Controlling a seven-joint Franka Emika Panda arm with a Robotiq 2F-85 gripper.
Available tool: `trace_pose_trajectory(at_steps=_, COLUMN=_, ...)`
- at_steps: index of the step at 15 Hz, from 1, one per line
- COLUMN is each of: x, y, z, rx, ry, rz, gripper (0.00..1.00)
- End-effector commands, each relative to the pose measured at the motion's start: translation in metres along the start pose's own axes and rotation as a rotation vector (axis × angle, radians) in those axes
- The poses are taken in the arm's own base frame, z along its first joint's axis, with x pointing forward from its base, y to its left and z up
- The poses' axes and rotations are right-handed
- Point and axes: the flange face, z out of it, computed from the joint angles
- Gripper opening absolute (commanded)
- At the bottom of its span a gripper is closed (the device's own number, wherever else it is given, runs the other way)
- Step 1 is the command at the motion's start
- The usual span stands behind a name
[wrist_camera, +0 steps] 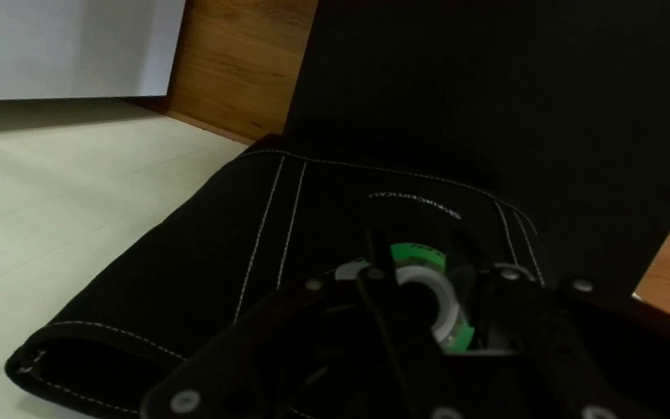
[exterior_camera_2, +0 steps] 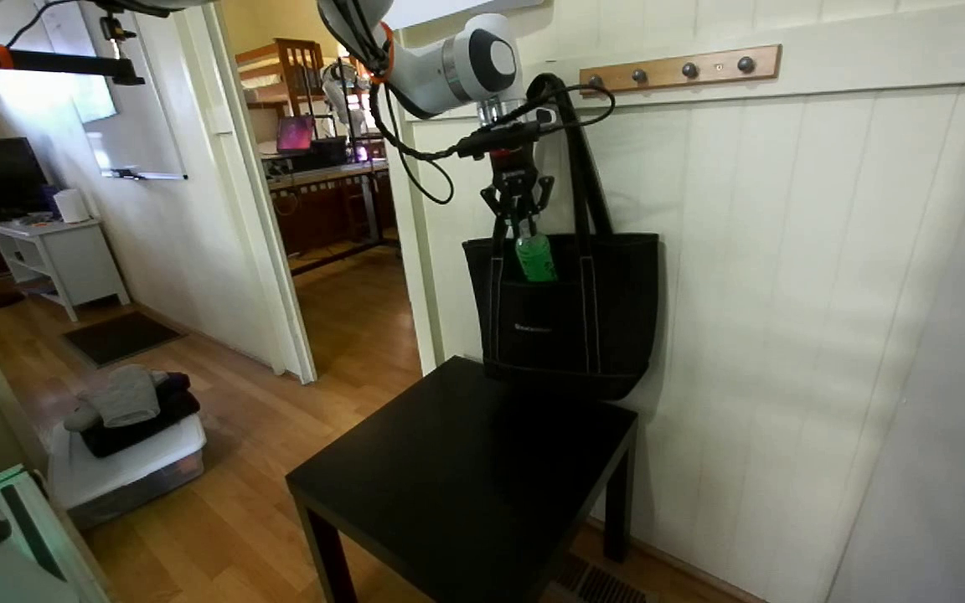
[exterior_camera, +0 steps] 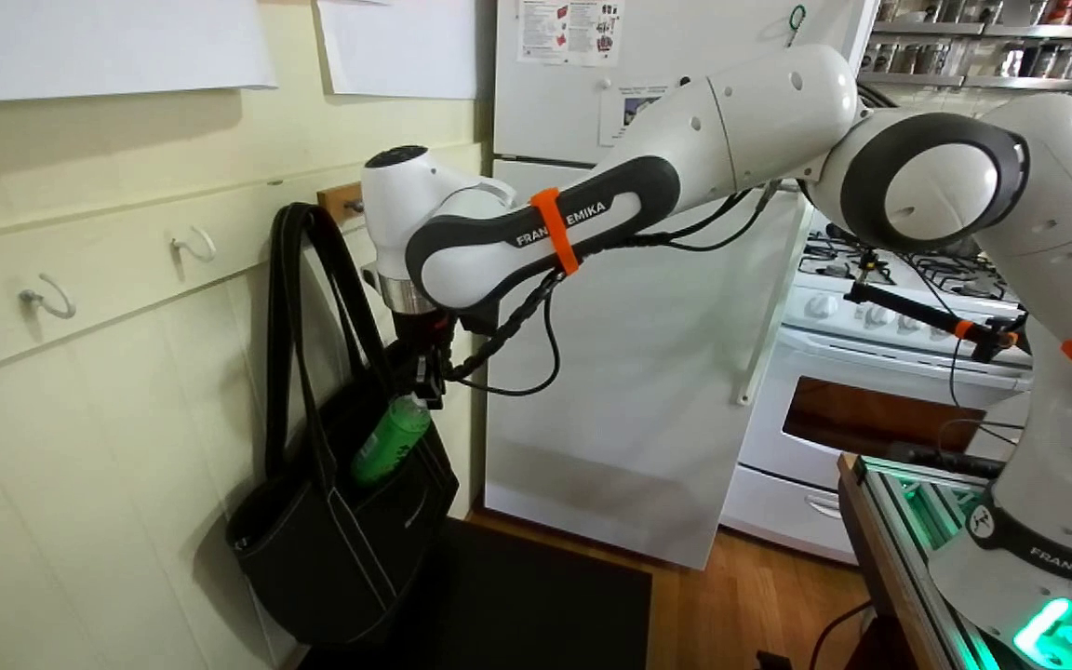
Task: Put the bottle in the bag and put the bag on the chair
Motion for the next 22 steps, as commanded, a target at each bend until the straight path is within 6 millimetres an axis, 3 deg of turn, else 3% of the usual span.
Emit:
trace_pose_trajectory(at_steps=1, x=0.016, y=-0.006, z=0.014, rx=0.003, ry=-0.02, rz=-0.045, gripper=0.07)
trace_pose_trajectory(at_steps=8, x=0.041, y=-0.003, z=-0.002, rx=-0.044, ry=0.08, rz=-0.034, gripper=0.07)
trace_pose_trajectory(at_steps=14, x=0.051, y=-0.02, z=0.024, rx=-0.053, ry=0.065, rz=-0.074, gripper=0.07)
trace_pose_trajectory(at_steps=15, x=0.051, y=-0.026, z=0.02, rx=-0.038, ry=0.067, rz=-0.087, gripper=0.1)
trace_pose_trajectory(at_steps=16, x=0.051, y=-0.032, z=0.016, rx=-0.034, ry=0.067, rz=-0.096, gripper=0.54)
trace_pose_trajectory(at_steps=18, x=0.048, y=-0.044, z=0.005, rx=-0.033, ry=0.056, rz=-0.102, gripper=0.51)
trace_pose_trajectory(at_steps=22, x=0.038, y=-0.059, z=-0.018, rx=-0.048, ry=0.034, rz=-0.107, gripper=0.81)
